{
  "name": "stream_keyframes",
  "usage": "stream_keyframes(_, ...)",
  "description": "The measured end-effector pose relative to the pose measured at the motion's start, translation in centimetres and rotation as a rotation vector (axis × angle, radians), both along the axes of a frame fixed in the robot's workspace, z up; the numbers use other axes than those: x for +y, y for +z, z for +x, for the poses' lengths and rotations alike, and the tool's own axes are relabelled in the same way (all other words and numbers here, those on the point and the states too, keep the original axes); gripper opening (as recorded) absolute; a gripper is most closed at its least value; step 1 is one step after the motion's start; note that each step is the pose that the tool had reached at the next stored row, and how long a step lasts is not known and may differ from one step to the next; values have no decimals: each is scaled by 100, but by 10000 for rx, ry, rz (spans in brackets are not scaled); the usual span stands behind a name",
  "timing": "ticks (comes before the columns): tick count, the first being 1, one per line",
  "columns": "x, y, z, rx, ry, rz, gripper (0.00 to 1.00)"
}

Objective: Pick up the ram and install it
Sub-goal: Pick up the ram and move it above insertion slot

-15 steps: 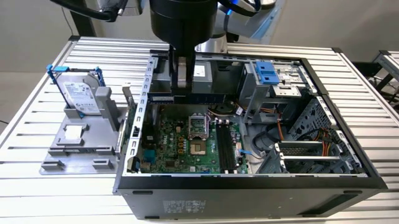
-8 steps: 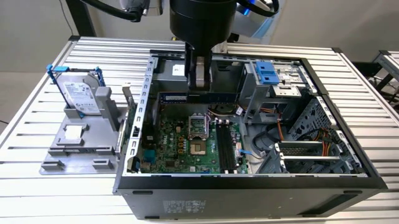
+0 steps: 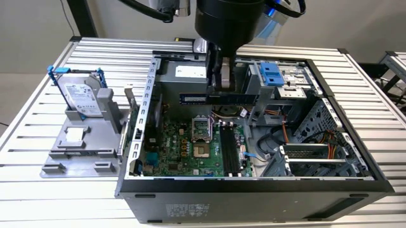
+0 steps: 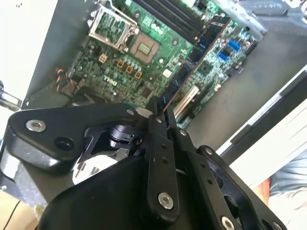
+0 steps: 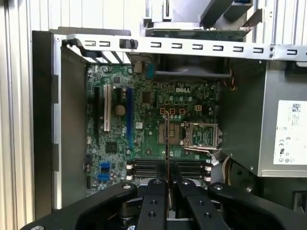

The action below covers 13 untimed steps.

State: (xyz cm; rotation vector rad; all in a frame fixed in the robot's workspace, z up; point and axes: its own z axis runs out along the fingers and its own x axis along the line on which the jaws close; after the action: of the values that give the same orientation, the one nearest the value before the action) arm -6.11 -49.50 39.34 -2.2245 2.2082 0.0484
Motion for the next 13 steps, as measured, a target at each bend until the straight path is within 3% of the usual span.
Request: stream_keyframes(13,26,0,424,0,1,-1,0)
